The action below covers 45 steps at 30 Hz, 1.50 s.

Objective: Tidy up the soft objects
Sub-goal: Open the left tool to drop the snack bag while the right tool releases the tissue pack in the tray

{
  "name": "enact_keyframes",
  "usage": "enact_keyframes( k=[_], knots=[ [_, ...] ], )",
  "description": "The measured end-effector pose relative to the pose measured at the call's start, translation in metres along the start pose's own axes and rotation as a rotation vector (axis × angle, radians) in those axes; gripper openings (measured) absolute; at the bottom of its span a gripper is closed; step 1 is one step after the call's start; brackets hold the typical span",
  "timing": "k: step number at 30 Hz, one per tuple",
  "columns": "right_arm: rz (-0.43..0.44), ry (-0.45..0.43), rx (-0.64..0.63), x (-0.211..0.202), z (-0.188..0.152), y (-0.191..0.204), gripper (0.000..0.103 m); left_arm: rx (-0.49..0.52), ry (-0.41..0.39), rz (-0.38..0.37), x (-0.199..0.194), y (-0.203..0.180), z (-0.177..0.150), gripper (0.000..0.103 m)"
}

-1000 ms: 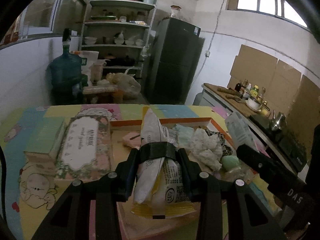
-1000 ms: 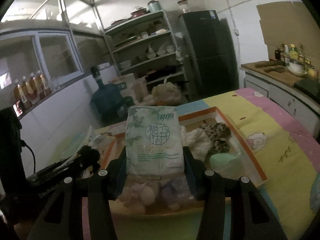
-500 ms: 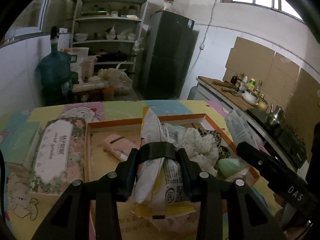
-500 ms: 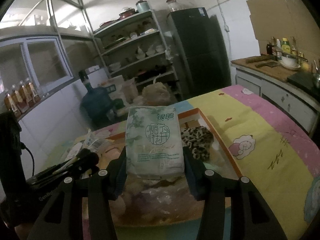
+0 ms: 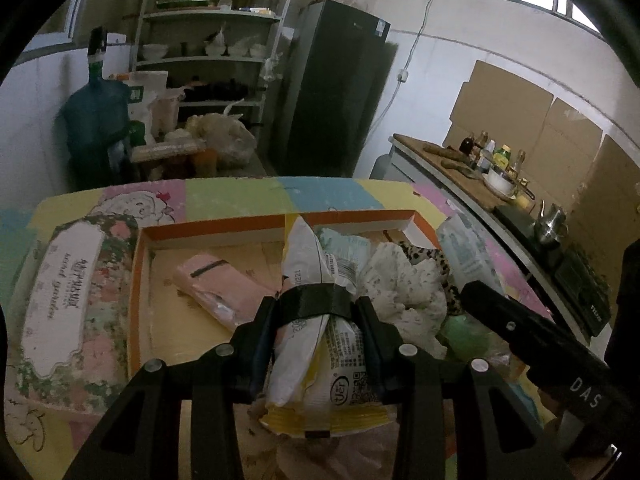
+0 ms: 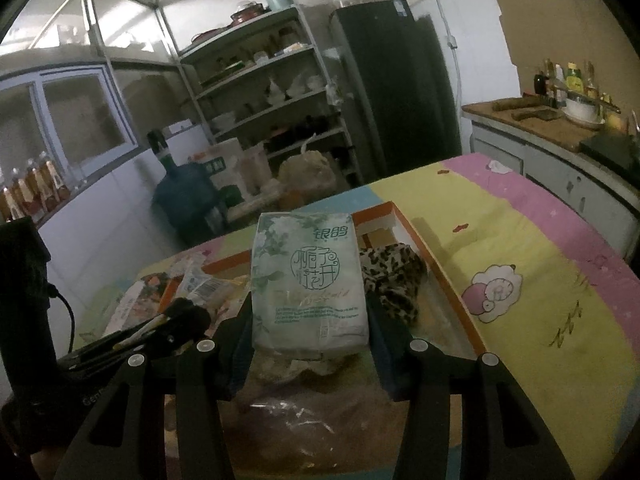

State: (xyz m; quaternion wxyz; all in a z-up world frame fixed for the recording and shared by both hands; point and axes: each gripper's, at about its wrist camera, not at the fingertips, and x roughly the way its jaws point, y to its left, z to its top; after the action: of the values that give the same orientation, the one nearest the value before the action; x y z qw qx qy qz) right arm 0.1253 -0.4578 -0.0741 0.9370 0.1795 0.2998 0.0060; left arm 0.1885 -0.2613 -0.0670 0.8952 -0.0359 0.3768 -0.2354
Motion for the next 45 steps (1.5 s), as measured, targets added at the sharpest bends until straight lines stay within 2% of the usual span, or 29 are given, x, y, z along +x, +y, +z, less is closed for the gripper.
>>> enact_keyframes(
  k=[19,25,26,29,37,45],
  knots=[
    [0.015,0.076,-0.01,0.029,0.0,0.001,0.054,-0.034,0.06,-0.018,0.021,0.006,-0.001,0.041],
    [0.027,0.069,0.007,0.027,0.0,-0.001,0.057,-0.037,0.068,-0.016,0.02,0.005,-0.003,0.046],
    [0.026,0.067,0.008,0.026,0.0,-0.001,0.061,-0.033,0.066,-0.017,0.018,0.005,-0.003,0.048],
    [0.029,0.06,0.013,0.023,-0.001,0.0,0.068,-0.02,0.05,-0.01,0.012,0.003,-0.004,0.064],
    [0.03,0.027,0.006,0.005,-0.005,0.01,0.069,-0.002,-0.009,0.031,-0.02,0.004,-0.009,0.064],
    [0.041,-0.02,-0.023,-0.02,-0.01,0.032,0.069,-0.028,-0.062,0.097,-0.06,0.02,-0.019,0.064]
  ],
)
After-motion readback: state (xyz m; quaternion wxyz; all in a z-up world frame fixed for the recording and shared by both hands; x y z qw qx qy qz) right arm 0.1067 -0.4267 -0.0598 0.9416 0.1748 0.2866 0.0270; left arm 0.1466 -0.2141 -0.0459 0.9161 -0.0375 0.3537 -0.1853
